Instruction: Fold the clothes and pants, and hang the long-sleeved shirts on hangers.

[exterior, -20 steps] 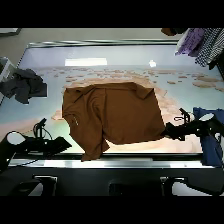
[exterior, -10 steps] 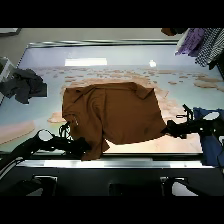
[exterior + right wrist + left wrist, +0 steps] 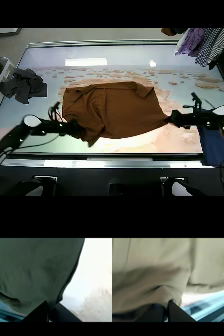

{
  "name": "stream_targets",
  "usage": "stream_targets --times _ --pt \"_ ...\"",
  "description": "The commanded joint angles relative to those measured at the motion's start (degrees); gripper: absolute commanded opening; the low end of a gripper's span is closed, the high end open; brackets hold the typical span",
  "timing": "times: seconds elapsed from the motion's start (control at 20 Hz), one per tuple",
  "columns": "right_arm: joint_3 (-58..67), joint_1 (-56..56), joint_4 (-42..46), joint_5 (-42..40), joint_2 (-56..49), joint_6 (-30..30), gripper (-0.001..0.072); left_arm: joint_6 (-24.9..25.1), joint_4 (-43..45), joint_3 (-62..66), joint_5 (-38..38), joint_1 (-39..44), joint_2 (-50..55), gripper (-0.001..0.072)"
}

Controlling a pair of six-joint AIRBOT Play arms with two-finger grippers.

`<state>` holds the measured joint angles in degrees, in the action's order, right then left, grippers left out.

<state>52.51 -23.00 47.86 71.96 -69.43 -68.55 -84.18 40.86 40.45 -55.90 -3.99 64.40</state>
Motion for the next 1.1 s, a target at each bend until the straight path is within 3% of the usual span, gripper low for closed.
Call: stream_targets --times 0.0,0.2,0.35,0.55,0.8,0.95,1.05 --pt "8.87 0.04 -8.57 0.35 1.57 1.79 0.003 0.24 2.29 13.09 -8.31 -7.93 -1.14 0.0017" --pt "24.17 0.04 -12.7 2.32 6.78 1.68 0.003 0.13 2.29 31.95 -16.04 -14.38 -3.37 0.0017" --pt "35.85 0.04 -12.15 2.6 13.62 -1.03 0.003 -2.99 3.13 45.53 -18.38 -19.39 -8.26 0.0017" --pt "42.18 0.04 -7.93 -5.53 24.48 -4.37 0.003 -8.9 13.0 58.07 -18.45 -23.93 -16.96 0.0017" --pt "42.18 0.04 -7.19 -15.65 32.35 -11.34 0.003 -12.57 26.21 61.16 -16.11 -24.26 -24.41 0.0017" --pt "42.16 0.04 -7.17 -14.75 31.19 -14.05 0.003 -12.33 26.62 60.96 -16.35 -24.04 -22.43 0.0017" --pt "42.16 0.04 -7.21 -13.03 27.32 -15.58 0.003 -8.41 24.72 60.96 -17.77 -22.73 -17.42 0.0017"
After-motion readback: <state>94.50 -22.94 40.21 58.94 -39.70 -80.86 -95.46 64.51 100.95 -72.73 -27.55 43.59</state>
